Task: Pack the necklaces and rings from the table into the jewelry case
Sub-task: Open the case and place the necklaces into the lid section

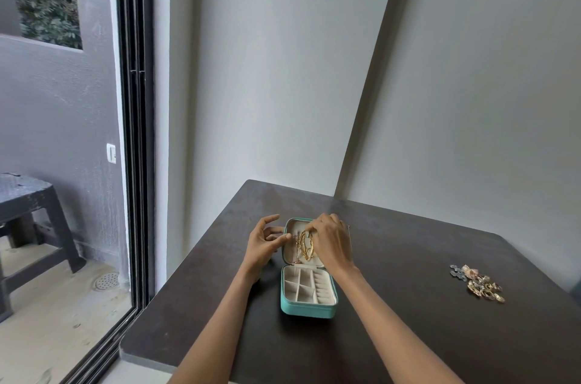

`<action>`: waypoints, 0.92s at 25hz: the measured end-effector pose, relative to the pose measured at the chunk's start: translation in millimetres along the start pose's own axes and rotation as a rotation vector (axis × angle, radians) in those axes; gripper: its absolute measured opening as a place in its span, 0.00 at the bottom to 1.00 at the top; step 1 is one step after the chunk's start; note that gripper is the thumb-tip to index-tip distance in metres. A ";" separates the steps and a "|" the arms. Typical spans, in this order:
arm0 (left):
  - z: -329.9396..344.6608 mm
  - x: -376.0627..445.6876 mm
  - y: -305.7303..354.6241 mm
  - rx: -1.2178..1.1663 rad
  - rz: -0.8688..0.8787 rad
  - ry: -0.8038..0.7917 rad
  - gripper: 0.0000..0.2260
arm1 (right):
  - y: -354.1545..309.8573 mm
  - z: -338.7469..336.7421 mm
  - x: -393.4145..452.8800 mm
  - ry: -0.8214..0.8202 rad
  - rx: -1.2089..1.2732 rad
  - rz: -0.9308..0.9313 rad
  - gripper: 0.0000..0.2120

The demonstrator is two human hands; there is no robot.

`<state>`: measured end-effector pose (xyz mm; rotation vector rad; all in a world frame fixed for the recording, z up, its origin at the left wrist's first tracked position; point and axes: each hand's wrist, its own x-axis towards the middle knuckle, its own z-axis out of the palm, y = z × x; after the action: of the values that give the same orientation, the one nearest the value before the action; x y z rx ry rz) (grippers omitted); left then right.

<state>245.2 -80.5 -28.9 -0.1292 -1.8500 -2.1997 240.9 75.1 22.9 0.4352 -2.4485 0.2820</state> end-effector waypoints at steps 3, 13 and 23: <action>-0.5 -0.4 -0.4 -0.009 0.001 0.000 0.22 | -0.1 -0.4 -0.2 -0.091 -0.004 -0.035 0.13; -0.5 0.7 -1.2 -0.024 0.014 0.002 0.24 | 5.2 -6.3 -35.2 -0.025 -0.079 -0.187 0.14; -1.1 3.1 -3.9 -0.015 0.009 0.025 0.23 | 4.2 -3.6 -52.1 0.009 -0.091 -0.210 0.18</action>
<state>241.4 -81.4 -32.1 -0.1121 -1.8166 -2.1993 280.3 92.5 -7.0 0.6430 -2.3718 0.0830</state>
